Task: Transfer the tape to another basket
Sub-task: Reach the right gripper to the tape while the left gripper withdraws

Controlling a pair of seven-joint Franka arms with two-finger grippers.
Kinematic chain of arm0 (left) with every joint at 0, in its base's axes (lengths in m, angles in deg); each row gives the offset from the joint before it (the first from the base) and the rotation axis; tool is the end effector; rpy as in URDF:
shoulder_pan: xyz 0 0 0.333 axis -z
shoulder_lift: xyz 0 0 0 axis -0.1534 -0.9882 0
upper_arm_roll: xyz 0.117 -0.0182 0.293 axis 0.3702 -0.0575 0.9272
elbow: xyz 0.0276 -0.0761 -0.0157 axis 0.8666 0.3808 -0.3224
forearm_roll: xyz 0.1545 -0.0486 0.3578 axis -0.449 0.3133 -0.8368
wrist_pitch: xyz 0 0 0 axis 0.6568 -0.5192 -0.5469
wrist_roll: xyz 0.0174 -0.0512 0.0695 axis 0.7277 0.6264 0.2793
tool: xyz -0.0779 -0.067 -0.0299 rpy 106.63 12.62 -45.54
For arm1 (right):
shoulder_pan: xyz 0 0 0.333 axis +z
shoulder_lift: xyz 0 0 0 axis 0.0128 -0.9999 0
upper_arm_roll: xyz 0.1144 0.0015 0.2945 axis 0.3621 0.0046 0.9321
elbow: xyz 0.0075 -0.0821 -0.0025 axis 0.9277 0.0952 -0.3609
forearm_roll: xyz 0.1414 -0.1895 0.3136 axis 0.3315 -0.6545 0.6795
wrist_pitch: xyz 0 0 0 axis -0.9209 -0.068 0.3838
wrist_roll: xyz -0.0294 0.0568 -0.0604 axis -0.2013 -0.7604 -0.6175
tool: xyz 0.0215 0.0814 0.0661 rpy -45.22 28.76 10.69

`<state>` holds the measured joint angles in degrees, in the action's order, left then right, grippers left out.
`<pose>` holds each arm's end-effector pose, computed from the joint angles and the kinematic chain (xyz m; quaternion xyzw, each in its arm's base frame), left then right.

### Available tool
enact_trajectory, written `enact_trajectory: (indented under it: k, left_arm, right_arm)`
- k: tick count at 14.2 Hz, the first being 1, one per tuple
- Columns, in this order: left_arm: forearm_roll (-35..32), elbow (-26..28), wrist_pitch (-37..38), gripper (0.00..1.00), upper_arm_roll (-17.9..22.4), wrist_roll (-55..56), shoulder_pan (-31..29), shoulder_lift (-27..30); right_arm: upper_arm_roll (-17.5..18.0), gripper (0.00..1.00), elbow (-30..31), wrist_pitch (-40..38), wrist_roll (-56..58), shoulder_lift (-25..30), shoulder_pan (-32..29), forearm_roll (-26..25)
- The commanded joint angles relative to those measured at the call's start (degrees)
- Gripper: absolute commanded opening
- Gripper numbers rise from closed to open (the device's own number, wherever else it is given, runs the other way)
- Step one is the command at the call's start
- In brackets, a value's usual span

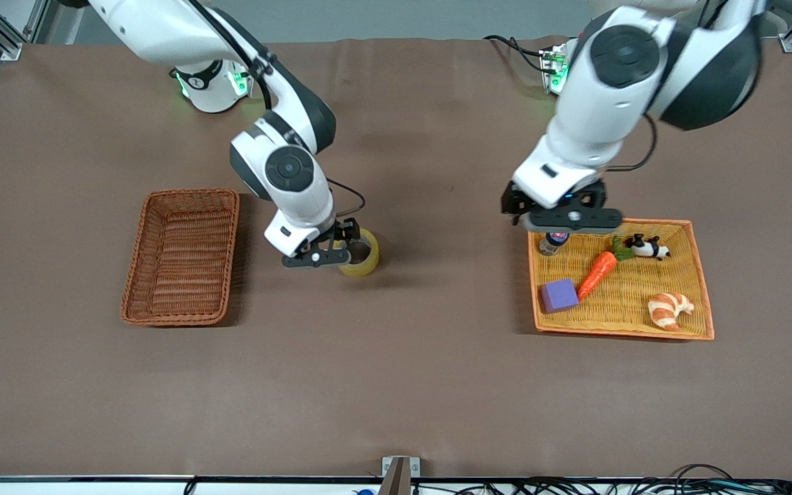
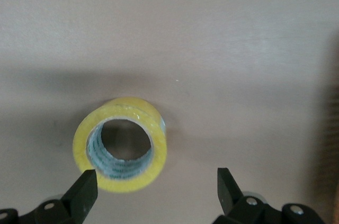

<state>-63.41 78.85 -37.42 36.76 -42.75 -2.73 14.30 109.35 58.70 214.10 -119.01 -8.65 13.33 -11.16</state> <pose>0.5442 -0.2737 0.5347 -0.9982 0.0381 -0.0440 0.0115 0.5363 0.3790 0.2930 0.9985 0.0511 -0.0206 0.0037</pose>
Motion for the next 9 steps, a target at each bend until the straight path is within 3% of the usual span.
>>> enact_trajectory:
  k: [1, 4, 6, 9]
  left_arm:
    - [3.8, 1.8, 2.8, 1.00, 0.8, -5.8, -3.4, 5.2]
    - [6.5, 1.8, 4.9, 1.00, 10.0, -12.1, -1.0, 8.6]
    - [8.0, 1.8, 7.9, 1.00, 14.1, -16.6, -1.1, 10.8]
    - [9.8, 1.9, 9.6, 1.00, 20.8, -19.1, -1.0, 13.2]
  right_arm:
    - [0.7, 1.00, -1.0, 2.7, -1.2, -3.3, 0.5, -2.2]
    - [0.7, 1.00, 1.2, 6.7, -1.3, -5.3, 1.0, -5.3]
    - [0.6, 1.00, 5.1, 12.6, -1.2, -5.4, 0.9, -7.0]
    - [0.6, 1.00, 6.4, 14.3, -1.3, -5.7, 1.0, -8.6]
